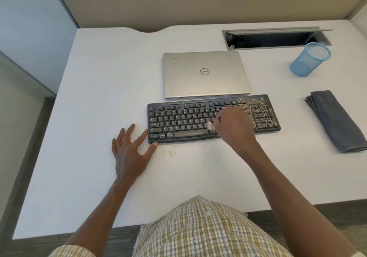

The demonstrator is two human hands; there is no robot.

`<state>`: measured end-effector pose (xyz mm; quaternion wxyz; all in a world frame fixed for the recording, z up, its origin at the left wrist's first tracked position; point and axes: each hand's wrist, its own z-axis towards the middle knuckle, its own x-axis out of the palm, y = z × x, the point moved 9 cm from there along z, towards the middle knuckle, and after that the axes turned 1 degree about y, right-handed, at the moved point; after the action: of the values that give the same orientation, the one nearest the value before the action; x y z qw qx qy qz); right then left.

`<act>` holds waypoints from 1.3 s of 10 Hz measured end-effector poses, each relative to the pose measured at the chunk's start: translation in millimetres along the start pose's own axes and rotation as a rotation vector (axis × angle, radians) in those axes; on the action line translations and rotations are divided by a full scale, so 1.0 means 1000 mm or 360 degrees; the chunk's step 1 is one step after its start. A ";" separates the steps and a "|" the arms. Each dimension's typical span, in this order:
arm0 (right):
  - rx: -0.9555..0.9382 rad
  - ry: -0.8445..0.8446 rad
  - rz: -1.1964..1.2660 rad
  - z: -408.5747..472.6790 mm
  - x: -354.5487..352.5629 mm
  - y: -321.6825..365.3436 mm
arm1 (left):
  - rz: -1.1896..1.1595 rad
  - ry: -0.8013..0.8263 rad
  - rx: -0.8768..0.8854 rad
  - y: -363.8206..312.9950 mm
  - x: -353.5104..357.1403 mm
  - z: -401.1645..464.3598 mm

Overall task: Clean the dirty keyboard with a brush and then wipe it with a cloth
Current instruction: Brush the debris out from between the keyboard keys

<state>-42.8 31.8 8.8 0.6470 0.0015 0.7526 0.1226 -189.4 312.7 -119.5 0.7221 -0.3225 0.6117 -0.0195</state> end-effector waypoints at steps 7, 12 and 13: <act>-0.0331 -0.0108 0.0089 -0.024 0.003 -0.002 | -0.0006 0.0004 -0.0022 0.000 -0.001 -0.001; -0.0209 -0.0295 0.0497 -0.035 -0.002 -0.046 | 0.0012 -0.0006 -0.0003 -0.001 0.000 -0.001; -0.0219 -0.0275 0.0556 -0.029 -0.002 -0.034 | 0.0027 -0.0002 0.0006 -0.001 -0.001 0.000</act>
<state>-65.7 -6.5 8.2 0.6765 0.0983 0.6725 0.2836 -189.5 312.6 -118.4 0.7232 -0.3158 0.6141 -0.0143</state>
